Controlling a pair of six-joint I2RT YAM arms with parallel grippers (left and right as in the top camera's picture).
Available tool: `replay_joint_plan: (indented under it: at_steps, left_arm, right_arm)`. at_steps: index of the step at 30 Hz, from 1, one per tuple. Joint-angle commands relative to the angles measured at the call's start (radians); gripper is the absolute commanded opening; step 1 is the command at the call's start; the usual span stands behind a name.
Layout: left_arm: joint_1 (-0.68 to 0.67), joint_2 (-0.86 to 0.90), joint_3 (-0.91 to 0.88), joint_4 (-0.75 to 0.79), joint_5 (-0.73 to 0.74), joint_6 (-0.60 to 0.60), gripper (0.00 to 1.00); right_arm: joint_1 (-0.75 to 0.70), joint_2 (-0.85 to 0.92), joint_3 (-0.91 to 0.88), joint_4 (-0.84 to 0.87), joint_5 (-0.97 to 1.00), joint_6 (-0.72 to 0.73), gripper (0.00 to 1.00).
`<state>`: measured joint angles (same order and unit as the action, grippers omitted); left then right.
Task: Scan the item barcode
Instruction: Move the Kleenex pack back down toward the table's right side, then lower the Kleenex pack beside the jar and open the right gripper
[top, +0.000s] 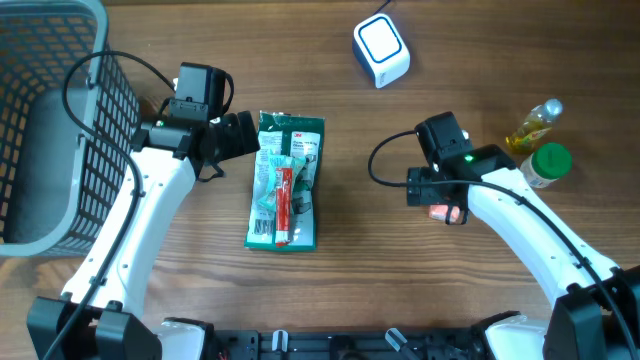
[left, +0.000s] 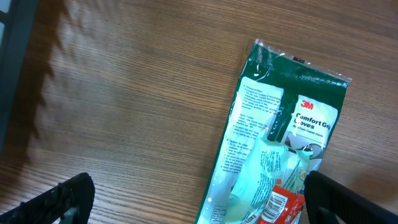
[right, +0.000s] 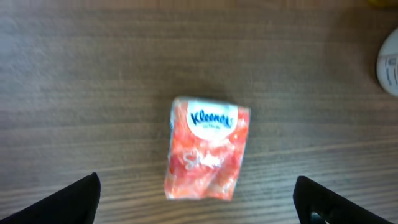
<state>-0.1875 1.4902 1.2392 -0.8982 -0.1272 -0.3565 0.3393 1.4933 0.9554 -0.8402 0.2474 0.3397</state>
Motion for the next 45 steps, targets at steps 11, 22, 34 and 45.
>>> replay_joint_plan:
  at_steps: [11,22,34,45]
  left_arm:
    - [0.005,-0.008,0.016,-0.001,-0.009,0.012,1.0]
    - [0.005,-0.008,0.016,-0.001,-0.009,0.012,1.0]
    - [0.005,-0.008,0.016,-0.001,-0.009,0.012,1.0]
    - [0.005,-0.008,0.016,-0.001,-0.009,0.012,1.0]
  right_arm:
    - [-0.003,0.009,-0.009,0.17,-0.403,0.008,0.47]
    - [-0.003,0.113,-0.018,0.177,-0.285,0.116,0.15]
    - [-0.003,0.264,-0.018,0.173,-0.218,0.116,0.13]
    - [-0.035,0.266,-0.018,0.034,-0.008,0.168,0.15]
